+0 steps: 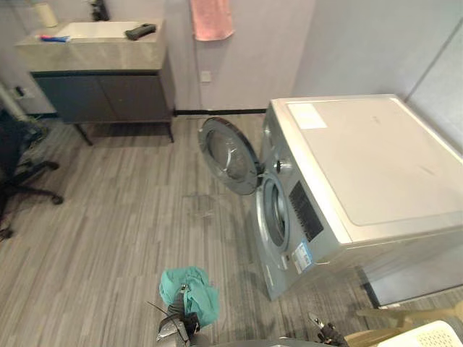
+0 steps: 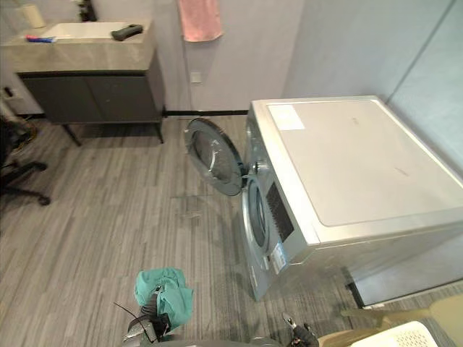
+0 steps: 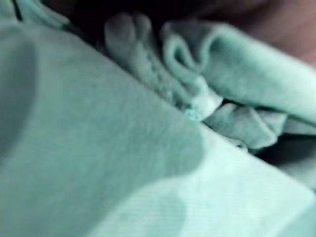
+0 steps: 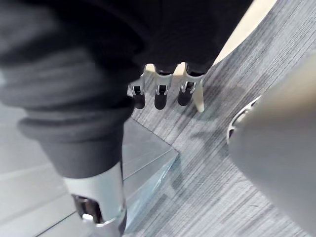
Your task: Pick up the laundry basket with both hands and put the clothes into the washing machine.
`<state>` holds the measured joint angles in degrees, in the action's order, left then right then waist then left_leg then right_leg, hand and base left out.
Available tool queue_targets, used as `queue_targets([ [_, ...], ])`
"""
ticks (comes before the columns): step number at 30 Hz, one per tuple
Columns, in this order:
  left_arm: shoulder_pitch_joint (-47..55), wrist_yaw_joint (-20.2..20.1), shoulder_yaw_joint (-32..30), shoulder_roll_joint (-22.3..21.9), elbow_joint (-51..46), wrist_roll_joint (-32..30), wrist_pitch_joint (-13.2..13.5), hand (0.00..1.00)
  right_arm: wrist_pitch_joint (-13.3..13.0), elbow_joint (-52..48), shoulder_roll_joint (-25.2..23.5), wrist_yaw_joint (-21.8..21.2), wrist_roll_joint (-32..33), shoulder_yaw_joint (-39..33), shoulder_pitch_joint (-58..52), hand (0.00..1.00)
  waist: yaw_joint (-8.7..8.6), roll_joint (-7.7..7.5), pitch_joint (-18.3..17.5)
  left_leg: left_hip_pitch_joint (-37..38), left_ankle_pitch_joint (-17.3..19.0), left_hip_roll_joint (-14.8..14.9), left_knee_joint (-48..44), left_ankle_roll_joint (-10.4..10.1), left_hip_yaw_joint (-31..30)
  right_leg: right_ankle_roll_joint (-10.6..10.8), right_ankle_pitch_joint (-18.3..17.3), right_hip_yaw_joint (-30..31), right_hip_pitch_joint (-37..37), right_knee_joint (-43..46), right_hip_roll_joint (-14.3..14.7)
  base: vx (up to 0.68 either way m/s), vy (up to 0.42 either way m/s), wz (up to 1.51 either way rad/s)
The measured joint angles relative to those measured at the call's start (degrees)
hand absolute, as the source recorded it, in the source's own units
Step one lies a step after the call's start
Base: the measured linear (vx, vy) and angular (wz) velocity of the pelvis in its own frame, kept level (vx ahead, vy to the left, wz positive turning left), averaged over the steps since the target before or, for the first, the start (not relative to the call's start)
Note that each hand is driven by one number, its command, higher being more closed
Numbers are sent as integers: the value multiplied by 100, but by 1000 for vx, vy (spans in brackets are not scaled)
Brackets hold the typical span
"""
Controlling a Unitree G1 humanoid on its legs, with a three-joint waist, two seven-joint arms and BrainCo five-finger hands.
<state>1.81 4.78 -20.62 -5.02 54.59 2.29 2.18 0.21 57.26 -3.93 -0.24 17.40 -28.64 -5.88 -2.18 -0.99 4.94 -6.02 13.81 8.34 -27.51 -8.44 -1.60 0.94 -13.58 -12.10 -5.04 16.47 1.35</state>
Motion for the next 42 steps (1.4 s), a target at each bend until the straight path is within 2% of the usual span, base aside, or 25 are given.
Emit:
queue_targets([
  [1, -2, -53, -26, -3, -80, 50, 8, 100, 0, -64, 46, -2, 5, 57, 12, 0, 21, 73, 21, -507, -15, 84, -1119, -67, -44, -1, -1, 7, -97, -70, 71, 43, 30, -25],
  [2, -9, -66, -60, -7, -132, 61, 28, 100, -3, -87, 128, 3, 9, 66, 29, 0, 82, 229, 88, -873, -188, 194, -2010, -357, -117, -49, -33, 83, -193, -71, 155, 46, 49, -39],
  [3, 2, -65, -110, -11, -131, 62, 36, 100, -2, -86, 169, 8, 14, 92, 39, 0, 147, 299, 96, -976, -307, 245, -2316, -497, -123, -75, -59, 148, -235, -65, 174, 20, 80, -64],
  [4, 59, -38, -223, 2, -131, 117, 49, 100, -2, -87, 266, 7, 18, 234, 36, 0, 220, 390, 89, -1150, -609, 308, -2699, -461, -31, -101, -105, 253, -310, -93, 131, 63, 100, -57],
  [5, 77, -6, -260, 68, -158, 169, 63, 100, -1, -78, 215, 14, 18, 303, 34, 0, 279, 219, 88, -1307, -1029, 338, -3072, -258, 218, -136, -124, 394, -472, -265, -30, 60, 81, -53],
  [6, 80, 17, -255, 111, -176, 171, 70, 100, 0, -58, 189, 19, 18, 304, 33, 0, 306, 134, 101, -1398, -934, 399, -3222, -64, 396, -151, -146, 482, -525, -381, -102, 73, 72, -42],
  [7, 111, 37, -251, 178, -169, 202, 80, 100, -2, -55, 231, 33, 11, 291, 83, 0, 319, 189, 113, -1558, -537, 608, -3168, 392, 547, -149, -145, 581, -571, -472, -178, 66, 74, -35],
  [8, 145, 46, -253, 199, -159, 211, 93, 100, -1, -27, 246, 39, 11, 285, 124, 0, 298, 201, 120, -1579, -463, 695, -2920, 459, 579, -148, -145, 618, -570, -471, -243, 121, 139, -46],
  [10, 269, 76, -259, 281, -123, 227, 96, 100, -1, 0, 243, 57, 10, 270, 136, 0, 309, 184, 113, -1355, -438, 975, -1107, 433, 560, -99, -141, 770, -566, -459, -465, 140, 190, -37],
  [12, 363, 134, -339, 321, -31, 230, 95, 100, -7, 32, 261, 77, 4, 264, 135, 0, 302, 169, 96, -1226, -500, 1092, 569, 388, 75, 258, -288, 889, -557, -451, -689, 214, 382, -19],
  [13, 429, 161, -373, 317, 71, 266, 96, 100, -18, 182, 312, 117, -2, 254, 139, 0, 304, 192, 32, -1159, -534, 1078, 1127, 316, -273, 479, -419, 948, -504, -419, -823, 221, 451, -21],
  [15, 491, 164, -470, 305, 147, 380, 91, 100, 2, 364, 424, 124, -22, 200, 112, 0, 317, 277, -39, -1131, -559, 1080, 1054, 233, -338, 700, -641, 1105, -546, -362, -1015, 309, 582, -27],
  [16, 567, 163, -509, 365, 161, 411, 87, 100, 19, 475, 428, 128, -32, 75, 102, 0, 320, 193, -148, -1227, -1032, 883, 708, -346, -161, 765, -698, 1178, -628, -409, -1335, 474, 694, -37],
  [18, 605, 171, -465, 650, 356, 343, 80, 100, 24, 659, 207, 97, -88, -268, 32, 0, 261, -107, -409, -1431, -865, 461, 235, -271, 33, 674, -316, 1452, -543, -395, -1792, 419, 538, -22],
  [19, 531, 160, -369, 761, 526, 230, 56, 100, 39, 732, 121, 105, -116, -479, 55, 0, 296, -137, -518, -1408, -769, 319, 208, -122, 247, 583, 327, 1770, -224, -53, -1881, 312, 459, -14],
  [21, 500, 159, -322, 775, 552, 153, 43, 100, 36, 682, 140, 109, -113, -526, 49, 0, 289, -140, -533, -1193, -672, 254, 284, 66, 428, 551, 1093, 2000, 107, 383, -1925, 354, 527, -42],
  [23, 487, 157, 205, 905, 561, -93, 17, 100, 30, 434, 138, 111, -103, -277, 70, 0, 265, -95, -503, -678, -546, 197, 500, 363, 933, -30, 1960, 2105, 799, 1555, -2043, 285, 429, -62],
  [25, 421, 160, 486, 935, 529, -119, 15, 100, 15, 216, 166, 107, -98, -71, 87, 0, 156, -32, -462, -283, -487, 175, 646, 474, 1297, -49, 1494, 1832, 1371, 2588, -2008, 143, 285, -74],
  [28, 239, 169, 545, 919, 290, -109, 17, 100, -1, 6, 183, 104, -98, 205, 115, 0, 124, -26, -420, 352, -352, 193, 1073, 601, 2021, 115, 700, 667, 2123, 3325, -1694, 78, 117, -108],
  [30, 3, 173, 543, 904, 278, -50, 27, 100, -1, 28, 200, 104, -93, 295, 153, 0, 95, -32, -366, 609, -318, 209, 1259, 594, 2331, 226, 431, -86, 2117, 2790, -1357, 55, -47, -96],
  [33, -224, 167, 554, 668, 315, 54, 56, 100, 10, 282, 315, 117, 0, 235, 251, 0, 7, 8, -352, 901, -440, 47, 1990, 369, 2692, 13, 30, -1578, 1503, 900, -1226, 165, -64, -76],
  [34, -443, 164, 680, 561, 437, 53, 46, 100, 0, 282, 334, 122, 3, 127, 316, 0, -77, 202, -207, 969, -594, 61, 2213, 323, 2678, -173, 177, -1690, 1456, 648, -1098, 211, -51, -45],
  [38, -630, 51, 779, 238, 451, 34, 37, 100, 14, 352, 257, 130, 30, -398, 141, 0, -39, 219, -47, 1444, -861, 170, 2512, 183, 2689, -352, 116, -1635, 1047, 364, -763, 228, -92, -12],
  [40, -517, 9, 786, 142, 394, 41, 37, 100, 15, 256, 124, 134, 30, -464, -5, 0, -52, 76, -93, 1404, -779, 316, 1903, 116, 2659, -350, 117, -1681, 633, 8, -665, 228, -110, 8],
  [42, -382, -64, 815, 111, 224, 40, 35, 100, 13, 168, 111, 130, 28, -442, -77, 0, -24, 112, -85, 882, -436, 716, 337, 164, 2461, -340, 113, -1646, 365, -202, -527, 186, -90, -10],
])
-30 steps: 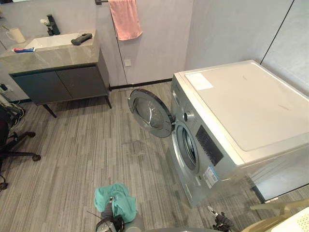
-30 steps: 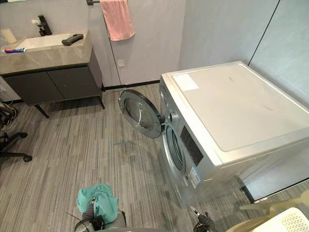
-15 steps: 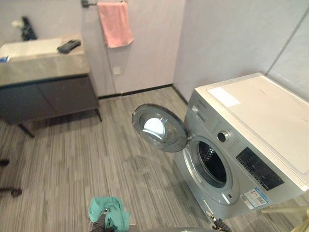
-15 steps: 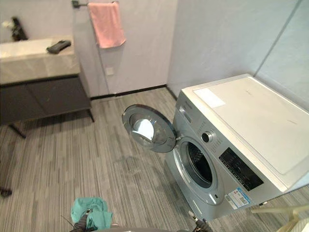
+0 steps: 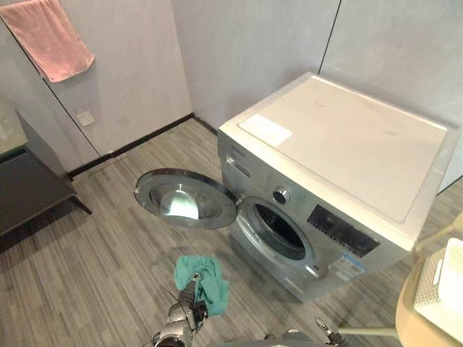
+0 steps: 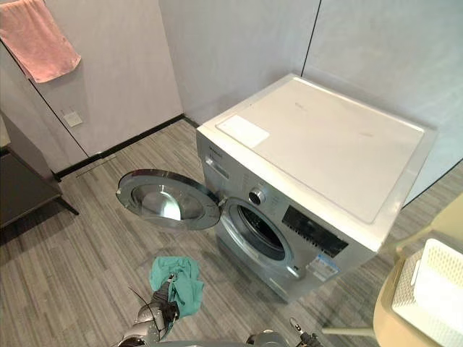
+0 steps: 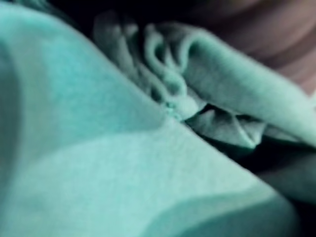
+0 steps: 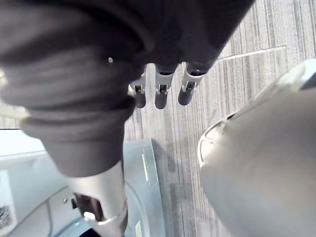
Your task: Pick up the laundry basket with both hands and put the clothes into the washing machine.
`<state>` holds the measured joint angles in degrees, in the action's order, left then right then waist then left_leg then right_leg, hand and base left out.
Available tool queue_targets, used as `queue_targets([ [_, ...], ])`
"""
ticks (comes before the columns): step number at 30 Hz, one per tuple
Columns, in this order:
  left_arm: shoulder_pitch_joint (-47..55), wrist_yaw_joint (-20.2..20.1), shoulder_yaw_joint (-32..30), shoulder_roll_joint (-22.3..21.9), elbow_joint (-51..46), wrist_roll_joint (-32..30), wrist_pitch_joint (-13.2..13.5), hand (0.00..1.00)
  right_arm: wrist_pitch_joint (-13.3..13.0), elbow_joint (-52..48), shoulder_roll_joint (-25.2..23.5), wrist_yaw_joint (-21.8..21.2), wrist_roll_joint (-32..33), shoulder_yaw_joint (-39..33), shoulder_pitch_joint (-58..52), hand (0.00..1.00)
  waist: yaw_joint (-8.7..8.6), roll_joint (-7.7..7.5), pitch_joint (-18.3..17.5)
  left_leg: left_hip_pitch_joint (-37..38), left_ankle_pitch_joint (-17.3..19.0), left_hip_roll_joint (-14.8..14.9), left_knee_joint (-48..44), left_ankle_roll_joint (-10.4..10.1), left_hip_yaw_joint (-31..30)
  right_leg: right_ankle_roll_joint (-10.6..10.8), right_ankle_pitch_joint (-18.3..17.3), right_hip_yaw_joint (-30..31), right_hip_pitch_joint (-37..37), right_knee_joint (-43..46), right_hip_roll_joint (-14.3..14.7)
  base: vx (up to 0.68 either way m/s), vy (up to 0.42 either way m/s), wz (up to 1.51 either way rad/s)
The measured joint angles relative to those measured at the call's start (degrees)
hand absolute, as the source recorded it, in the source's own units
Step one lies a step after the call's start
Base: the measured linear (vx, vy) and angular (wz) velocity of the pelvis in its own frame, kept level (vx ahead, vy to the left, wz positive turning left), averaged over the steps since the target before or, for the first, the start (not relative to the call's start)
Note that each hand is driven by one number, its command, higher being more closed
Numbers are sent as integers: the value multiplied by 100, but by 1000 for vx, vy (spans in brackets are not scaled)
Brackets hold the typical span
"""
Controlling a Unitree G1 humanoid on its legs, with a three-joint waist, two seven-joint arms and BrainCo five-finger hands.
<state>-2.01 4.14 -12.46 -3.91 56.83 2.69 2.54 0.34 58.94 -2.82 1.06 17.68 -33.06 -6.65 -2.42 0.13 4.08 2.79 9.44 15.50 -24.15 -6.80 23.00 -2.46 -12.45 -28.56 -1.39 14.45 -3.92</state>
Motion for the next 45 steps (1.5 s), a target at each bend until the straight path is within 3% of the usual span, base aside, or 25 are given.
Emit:
queue_targets([
  [1, 122, -40, -60, -27, -172, -1, 2, 100, 1, -44, 20, 6, -1, 145, 0, 0, 28, 102, 33, -529, -49, 348, -1334, 119, -334, 1, -5, 73, -181, -91, 153, 157, -42, -52],
  [2, 215, -39, -123, -33, -267, 1, 2, 100, 2, -125, 114, 5, -1, 257, 12, 0, 93, 276, 116, -949, -429, 556, -2408, 296, -840, -7, -53, 238, -324, -116, 315, 118, 6, -70],
  [4, 445, -28, -170, 40, -271, 1, 8, 100, -9, -169, 179, 13, 2, 396, 63, 0, 224, 301, 135, -1352, -1250, 519, -3360, 149, -1379, -16, -99, 659, -556, -227, 370, 165, 88, -104],
  [6, 499, -31, -184, 124, -283, 13, 71, 100, -30, -201, 205, 21, -12, 494, 86, 0, 289, 336, 136, -1716, -623, 406, -3811, 325, -1584, -13, -98, 990, -658, -327, 315, 248, 122, -101],
  [8, 577, -30, -402, 220, -275, 37, 137, 100, -17, -141, 190, 22, -27, 594, 276, 0, 347, 232, 167, -1903, -8, 172, -3096, 313, -1587, 108, -17, 1537, -731, -433, 89, 253, 172, -120],
  [9, 615, -28, -415, 253, -271, 72, 147, 100, -17, -129, 183, 13, -35, 664, 310, 0, 346, 207, 158, -1891, 50, 122, -2665, 302, -1627, 136, 0, 1674, -742, -453, 29, 278, 224, -128],
  [10, 696, -29, -449, 292, -254, 118, 155, 100, -21, -126, 173, 5, -46, 793, 377, 0, 359, 185, 146, -1763, 52, 6, -1550, 293, -1851, 194, 31, 1950, -745, -485, -91, 341, 365, -128],
  [11, 742, -23, -583, 254, -200, 120, 155, 100, -46, -135, 173, -3, -95, 951, 418, 0, 369, 230, 118, -1557, -29, -93, -312, 234, -2191, 299, 67, 2165, -765, -566, -154, 323, 403, -127],
  [12, 784, -16, -613, 226, -143, 124, 159, 100, -71, -131, 208, -11, -160, 1000, 420, 0, 374, 281, 82, -1439, -201, -163, 240, 127, -2491, 453, 81, 2272, -749, -627, -170, 307, 466, -112],
  [13, 864, -10, -590, 193, 66, 125, 158, 100, -119, -56, 310, -13, -251, 1025, 422, 0, 380, 432, -37, -1398, -401, -289, 616, -434, -3085, 700, 60, 2489, -775, -756, -178, 192, 337, -62],
  [14, 817, -27, -575, 246, 162, 128, 148, 100, -141, 68, 278, -11, -266, 1093, 480, 0, 318, 332, -45, -1392, -349, -459, 547, -349, -2988, 751, 70, 2549, -837, -832, -331, 253, 352, -49],
  [15, 754, 11, -497, 487, 245, 130, 143, 100, -127, 212, 248, -38, -322, 1210, 492, 0, 303, 116, -65, -1240, -359, -595, 678, -248, -2814, 814, 164, 2620, -831, -872, -426, 220, 231, -23],
  [17, 696, 94, -318, 763, 431, 117, 142, 100, -132, 361, 215, -88, -450, 1231, 443, 0, 323, -36, -119, -940, -406, -774, 985, -157, -2649, 802, 366, 2515, -874, -890, -526, 174, 157, -32],
  [21, 613, 95, 288, 790, 450, -14, 142, 100, -147, 573, 409, -130, -563, 1229, 420, 0, 300, 44, -177, -421, -640, -869, 1754, 67, -2223, 1017, 832, 2802, -722, -865, -699, 76, 134, -38],
  [26, 327, 91, 923, 862, 412, -177, 156, 100, -101, 689, 550, -132, -700, 1199, 345, 0, 148, 36, -150, -673, -738, -997, 2113, 127, -2012, 1001, 856, 2910, -61, -793, -831, -32, 45, -39],
  [31, 212, 82, 1298, 933, 35, -342, 197, 100, -145, 324, 595, -137, -695, 1248, 372, 0, 16, 35, 296, -798, -630, -707, 1844, 153, -1644, 1036, 977, 3247, 746, 273, -569, -93, 6, -47],
  [34, 119, 88, 1310, 929, -72, -310, 236, 100, -159, 254, 619, -134, -685, 1401, 379, 0, 18, -21, 387, -920, -629, -594, 1810, 148, -1506, 1013, 1129, 3123, 1007, 323, -531, -52, -1, -31],
  [39, 64, 122, 1533, 927, -177, -140, 240, 100, -166, 251, 690, -122, -647, 1670, 440, 0, 20, -92, 503, -1145, -634, -661, 1698, 140, -1263, 1015, 1127, 2896, 1069, -177, -686, -24, -1, -24],
  [41, -72, 127, 1547, 907, -360, 15, 257, 100, -178, 242, 701, -120, -627, 1727, 556, 0, 37, -120, 723, -1389, -632, -631, 1393, 131, -1253, 1054, 1092, 2745, 1102, -355, -698, -40, -40, -9],
  [45, -511, 168, 1762, 769, -801, 491, 313, 100, -232, 8, 740, -82, -483, 1736, 748, 0, 28, -11, 1161, -2355, -407, -410, 302, 73, -1541, 1049, 638, 2540, 1635, 181, -563, -129, -84, 17],
])
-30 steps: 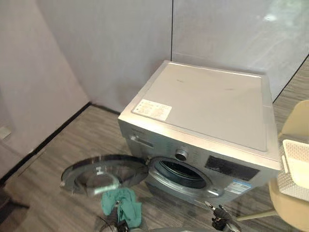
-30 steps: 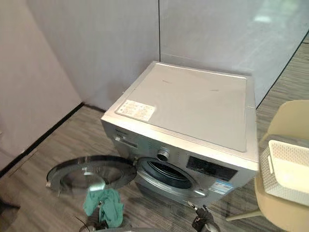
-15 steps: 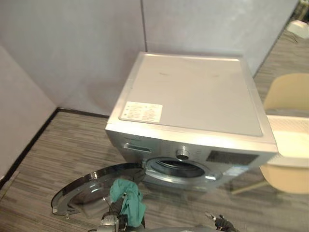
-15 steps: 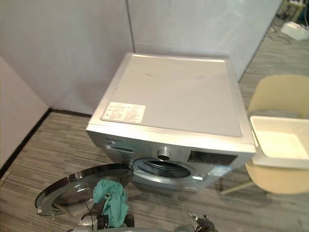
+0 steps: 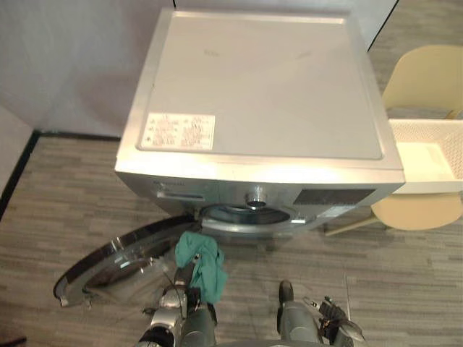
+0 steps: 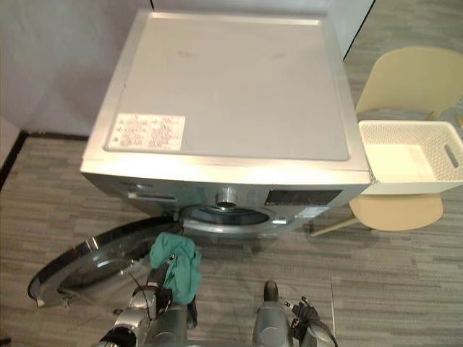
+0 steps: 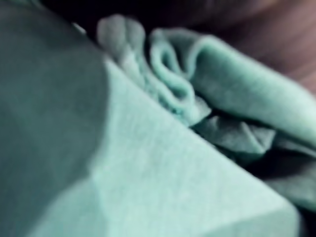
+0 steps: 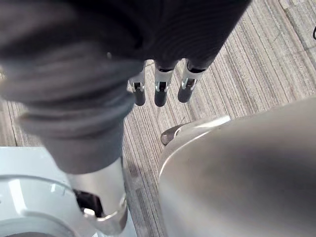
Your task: Pick up the laundry basket with both hands and put the clothes into the washing machine.
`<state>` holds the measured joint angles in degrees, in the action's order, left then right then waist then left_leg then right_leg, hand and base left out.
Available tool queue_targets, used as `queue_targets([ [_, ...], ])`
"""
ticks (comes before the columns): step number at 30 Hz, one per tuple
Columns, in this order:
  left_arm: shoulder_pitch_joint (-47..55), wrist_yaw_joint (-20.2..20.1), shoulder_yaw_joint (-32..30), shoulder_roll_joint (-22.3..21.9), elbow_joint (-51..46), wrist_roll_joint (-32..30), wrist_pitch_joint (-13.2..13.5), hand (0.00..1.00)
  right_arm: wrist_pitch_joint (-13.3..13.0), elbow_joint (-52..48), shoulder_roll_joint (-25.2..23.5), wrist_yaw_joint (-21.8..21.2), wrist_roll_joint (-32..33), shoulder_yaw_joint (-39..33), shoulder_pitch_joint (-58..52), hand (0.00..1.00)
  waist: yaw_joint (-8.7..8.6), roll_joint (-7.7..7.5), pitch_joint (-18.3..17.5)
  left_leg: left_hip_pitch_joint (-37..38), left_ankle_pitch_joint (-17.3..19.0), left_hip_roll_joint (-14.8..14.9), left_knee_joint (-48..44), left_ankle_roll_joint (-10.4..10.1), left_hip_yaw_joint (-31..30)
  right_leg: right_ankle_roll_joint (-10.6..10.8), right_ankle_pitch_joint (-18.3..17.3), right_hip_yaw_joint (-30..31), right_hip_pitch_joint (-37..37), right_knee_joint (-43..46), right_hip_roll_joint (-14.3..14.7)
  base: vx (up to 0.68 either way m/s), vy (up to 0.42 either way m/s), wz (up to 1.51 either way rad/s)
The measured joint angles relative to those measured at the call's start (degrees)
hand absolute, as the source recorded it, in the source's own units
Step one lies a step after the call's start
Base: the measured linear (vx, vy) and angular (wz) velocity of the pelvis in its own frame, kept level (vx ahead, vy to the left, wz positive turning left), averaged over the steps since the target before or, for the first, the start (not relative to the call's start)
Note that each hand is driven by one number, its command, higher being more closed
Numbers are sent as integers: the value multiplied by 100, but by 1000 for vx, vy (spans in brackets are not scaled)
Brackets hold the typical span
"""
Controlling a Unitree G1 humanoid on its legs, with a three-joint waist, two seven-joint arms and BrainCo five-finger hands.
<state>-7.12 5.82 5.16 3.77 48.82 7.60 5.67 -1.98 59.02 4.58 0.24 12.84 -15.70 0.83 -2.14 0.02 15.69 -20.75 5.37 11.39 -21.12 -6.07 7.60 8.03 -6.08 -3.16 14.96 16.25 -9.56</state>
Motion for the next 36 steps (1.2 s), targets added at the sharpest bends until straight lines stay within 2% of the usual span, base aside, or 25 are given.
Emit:
queue_targets([
  [1, -161, 53, 134, -45, -147, 82, 24, 100, -16, -161, 10, 47, 53, 9, 6, 0, 19, 15, 128, -233, 58, 94, -275, -30, -101, -39, -153, -32, 246, 382, 74, -193, -82, 17],
  [4, -512, 67, 500, -188, -455, 101, 37, 100, -75, -487, 13, 117, 308, 149, 22, 0, 14, -81, 295, -838, 224, 200, -804, -118, -274, -107, -574, -52, 964, 1345, 98, -195, -65, 11],
  [10, -1451, 291, 939, -430, -1057, 205, 27, 100, -183, -1279, -161, 393, 747, 509, 216, 0, 14, -149, 686, -1636, 300, 387, -1503, -157, -373, -124, -857, 16, 1872, 2286, 138, -140, -18, -4],
  [15, -2385, 590, 798, -498, -1145, 376, 41, 100, -318, -1810, -182, 545, 952, 783, 317, 0, 16, -224, 838, -2430, 505, 620, -2257, -161, -426, -236, -1011, 146, 2746, 3059, 250, -69, -9, -16],
  [21, -3027, 838, 470, -473, -1100, 586, 10, 100, -338, -2049, -143, 637, 955, 924, 742, 0, 5, -298, 1134, -3120, 681, 910, -2856, -155, -375, -267, -1058, 352, 3523, 3506, 488, -39, -23, -29],
  [23, -3324, 918, 272, -372, -1071, 593, -32, 100, -342, -2149, -135, 695, 956, 980, 809, 0, 3, -349, 1222, -3292, 748, 1032, -3022, -159, -333, -268, -1057, 422, 3728, 3590, 583, -17, -26, -37],
  [31, -5270, 1106, -600, 707, -793, 1044, -23, 100, -566, -2908, -197, 719, 1125, 992, 831, 0, -91, -512, 1478, -4722, 1009, 1320, -3909, -72, -542, -262, -1041, 436, 4966, 4063, 812, 6, 0, -21],
  [36, -5666, 1206, -578, 1262, -758, 1354, -37, 100, -721, -3198, -229, 709, 1260, 991, 788, 0, -110, -565, 1538, -5321, 1252, 1461, -4427, 43, -597, -171, -1066, 480, 5425, 4286, 888, -11, 47, -19],
])
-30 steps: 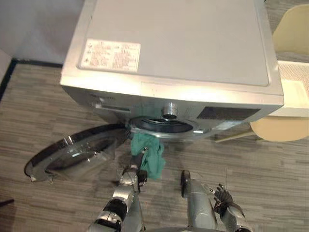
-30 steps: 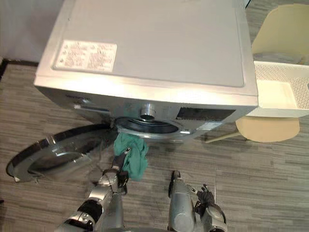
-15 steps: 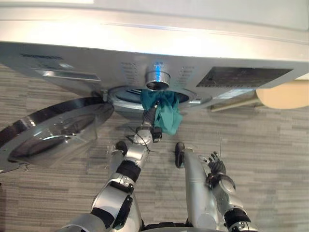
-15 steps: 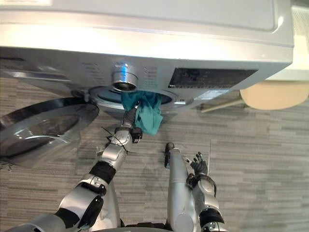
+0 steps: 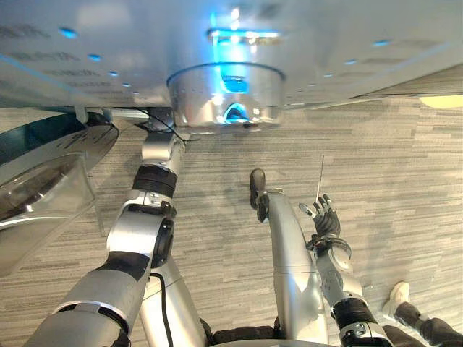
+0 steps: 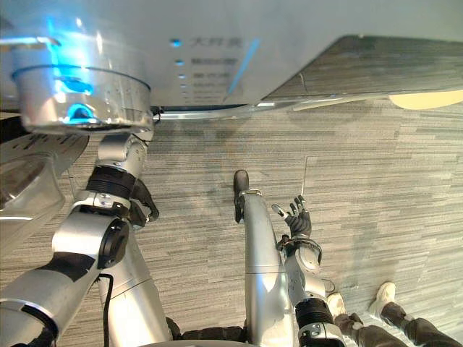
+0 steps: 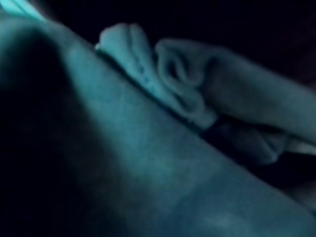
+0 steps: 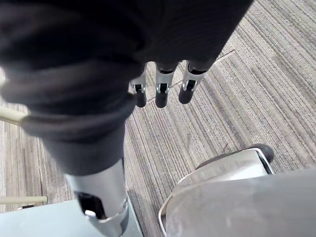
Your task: Pick up the laundry basket with both hands and put the clothes into the washing machine.
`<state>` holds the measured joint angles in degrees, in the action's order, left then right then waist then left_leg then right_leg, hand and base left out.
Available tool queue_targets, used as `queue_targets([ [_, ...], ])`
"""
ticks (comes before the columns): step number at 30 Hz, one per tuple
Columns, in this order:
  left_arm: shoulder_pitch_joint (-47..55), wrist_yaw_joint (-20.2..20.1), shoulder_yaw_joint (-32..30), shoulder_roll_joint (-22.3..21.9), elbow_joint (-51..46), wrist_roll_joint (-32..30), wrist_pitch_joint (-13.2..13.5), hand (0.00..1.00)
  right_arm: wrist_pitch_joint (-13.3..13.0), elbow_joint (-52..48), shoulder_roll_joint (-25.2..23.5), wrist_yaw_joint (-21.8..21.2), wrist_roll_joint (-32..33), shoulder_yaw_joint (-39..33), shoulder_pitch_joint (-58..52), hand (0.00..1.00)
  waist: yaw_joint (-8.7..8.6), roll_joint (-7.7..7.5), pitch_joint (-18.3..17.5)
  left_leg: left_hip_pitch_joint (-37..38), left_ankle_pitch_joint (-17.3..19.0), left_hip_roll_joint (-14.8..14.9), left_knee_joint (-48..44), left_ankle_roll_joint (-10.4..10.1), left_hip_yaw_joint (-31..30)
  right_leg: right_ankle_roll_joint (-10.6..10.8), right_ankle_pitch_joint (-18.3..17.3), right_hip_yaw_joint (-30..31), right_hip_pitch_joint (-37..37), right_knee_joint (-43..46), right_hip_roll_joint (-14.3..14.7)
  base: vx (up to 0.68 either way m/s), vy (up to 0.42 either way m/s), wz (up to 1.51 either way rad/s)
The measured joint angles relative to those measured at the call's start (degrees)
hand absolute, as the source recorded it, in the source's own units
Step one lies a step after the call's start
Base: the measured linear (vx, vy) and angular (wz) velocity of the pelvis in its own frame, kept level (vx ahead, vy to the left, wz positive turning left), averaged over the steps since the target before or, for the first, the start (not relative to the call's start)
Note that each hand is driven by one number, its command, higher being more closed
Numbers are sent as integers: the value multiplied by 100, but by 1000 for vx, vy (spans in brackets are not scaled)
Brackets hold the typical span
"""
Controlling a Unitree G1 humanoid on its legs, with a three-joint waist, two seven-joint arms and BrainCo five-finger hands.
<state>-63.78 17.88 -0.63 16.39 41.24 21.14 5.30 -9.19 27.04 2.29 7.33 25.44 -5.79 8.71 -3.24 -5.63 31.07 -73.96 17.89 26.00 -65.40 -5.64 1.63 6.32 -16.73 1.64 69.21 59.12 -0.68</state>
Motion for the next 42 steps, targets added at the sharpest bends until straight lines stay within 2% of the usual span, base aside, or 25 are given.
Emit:
queue_targets([
  [5, -799, 189, 149, 610, -130, -93, -83, 100, -152, -169, -15, -72, 228, 7, -382, 0, -6, -30, 6, -244, 136, 134, -253, 57, 33, 94, 60, 110, 219, 22, 109, -33, 35, -22],
  [6, -1169, 381, 277, 849, -472, -168, -87, 100, -175, -153, -28, -122, 371, 6, -596, 0, -6, -36, 3, -294, 145, 182, -280, 61, 34, 108, 85, 131, 253, -10, 158, -21, 13, -15],
  [7, -1223, 395, 300, 889, -552, -168, -88, 0, -174, -152, -30, -123, 378, 6, -628, 0, -8, -38, 2, -304, 145, 187, -281, 61, 33, 109, 91, 131, 261, -16, 161, -31, 13, -16],
  [8, -1415, 534, 393, 1049, -930, -147, 5, 0, -174, -148, -47, -128, 422, 7, -744, 0, -41, -49, -3, -349, 146, 200, -282, 59, 35, 101, 121, 129, 308, -30, 167, -42, 12, -11],
  [9, -1421, 775, 408, 1097, -1096, -251, 215, 0, -182, -158, -105, -126, 441, 8, -833, 0, -92, -84, -13, -424, 163, 220, -290, 28, 15, 80, 154, 110, 364, -59, 181, -42, 12, -14],
  [10, -1422, 934, 442, 1109, -1163, -358, 165, 0, -180, -156, -119, -126, 449, 7, -871, 0, -87, -100, -20, -440, 163, 244, -293, 26, 15, 69, 176, 102, 376, -84, 194, -43, 14, -24],
  [12, -1527, 1471, 555, 1272, -1889, -623, 99, 0, -194, -333, -128, -138, 547, 8, -994, 0, -67, -114, -15, -625, 162, 376, -287, 28, 20, 28, 272, 13, 513, -272, 221, -52, 29, -36],
  [16, -1993, 2093, 564, 1351, -2261, -922, 84, 0, -245, -540, -136, -123, 578, 0, -1140, 0, -129, -175, 18, -983, 150, 422, -338, 21, 13, 66, 522, -30, 821, -424, 175, -59, 45, -24],
  [17, -1990, 2304, 688, 1281, -2327, -1044, 51, 0, -247, -547, -136, -110, 603, 0, -1205, 0, -145, -175, 18, -1001, 148, 429, -375, 24, 10, 85, 570, -28, 829, -421, 162, -32, 42, -10],
  [19, -1987, 2481, 937, 1277, -2444, -1310, 1, 0, -254, -675, -136, -108, 602, -2, -1339, 0, -150, -175, 18, -1004, 129, 428, -435, 38, 6, 67, 651, -31, 818, -404, 144, -2, 32, -4],
  [21, -1988, 2378, 1177, 1308, -2454, -1595, -33, 0, -294, -790, -137, -112, 602, -3, -1370, 0, -182, -174, 18, -1004, 139, 400, -514, 68, 1, 108, 669, -31, 818, -315, 125, 4, 30, 3],
  [24, -1960, 1939, 1501, 1298, -2440, -1973, -47, 0, -326, -841, -138, -150, 608, -2, -1370, 0, -163, -173, 19, -1004, 121, 358, -504, 104, 2, 115, 652, -60, 818, -270, 50, -13, 15, 12],
  [26, -1911, 1439, 1674, 1237, -2102, -1988, -53, 0, -327, -820, -142, -215, 613, 2, -1370, 0, -132, -173, 19, -1004, 98, 287, -459, 132, 3, 121, 616, -95, 818, -232, -6, -31, 1, 20],
  [29, -1719, 1001, 1660, 1057, -1443, -2099, -131, 0, -327, -764, -116, -242, 667, 0, -1370, 0, -120, -172, 19, -1004, 79, 209, -407, 131, 4, 123, 596, -116, 819, -216, -55, -34, 9, 16],
  [32, -1422, 661, 1443, 728, -468, -2131, -348, 0, -328, -693, -74, -256, 669, 8, -1368, 0, -131, -172, 19, -989, -11, 145, -289, 144, 13, 142, 583, -143, 818, -245, -137, -42, 2, 17],
  [35, -811, 448, 864, 267, 243, -2098, -487, 0, -321, -505, -60, -249, 669, 5, -1361, 0, -117, -173, 19, -979, -65, 97, -209, 114, 2, 117, 569, -167, 815, -249, -151, -30, 2, 7],
  [36, -679, 449, 793, 216, 138, -2121, -320, 0, -320, -474, -59, -246, 670, 5, -1360, 0, -112, -173, 19, -977, -76, 92, -190, 111, 2, 113, 567, -173, 813, -253, -155, -31, -2, 11],
  [37, -524, 374, 590, -83, 131, -1938, -157, 0, -312, -363, -53, -237, 671, 6, -1351, 0, -45, -173, 19, -922, -113, 71, -119, 126, 3, 106, 567, -181, 773, -273, -172, -24, -4, 15],
  [38, -476, 337, 403, -285, 129, -1811, -73, 0, -300, -304, -40, -229, 671, 6, -1310, 0, -49, -173, 19, -868, -143, 35, -61, 127, 4, 89, 563, -207, 716, -300, -206, -24, 1, 20],
  [42, -59, 215, -155, -970, 221, -1301, 25, 0, -270, -86, 44, -201, 665, 17, -1194, 0, -39, -170, 16, -451, -284, -120, 304, 129, 48, 27, 534, -330, 317, -477, -342, -2, -11, 33],
])
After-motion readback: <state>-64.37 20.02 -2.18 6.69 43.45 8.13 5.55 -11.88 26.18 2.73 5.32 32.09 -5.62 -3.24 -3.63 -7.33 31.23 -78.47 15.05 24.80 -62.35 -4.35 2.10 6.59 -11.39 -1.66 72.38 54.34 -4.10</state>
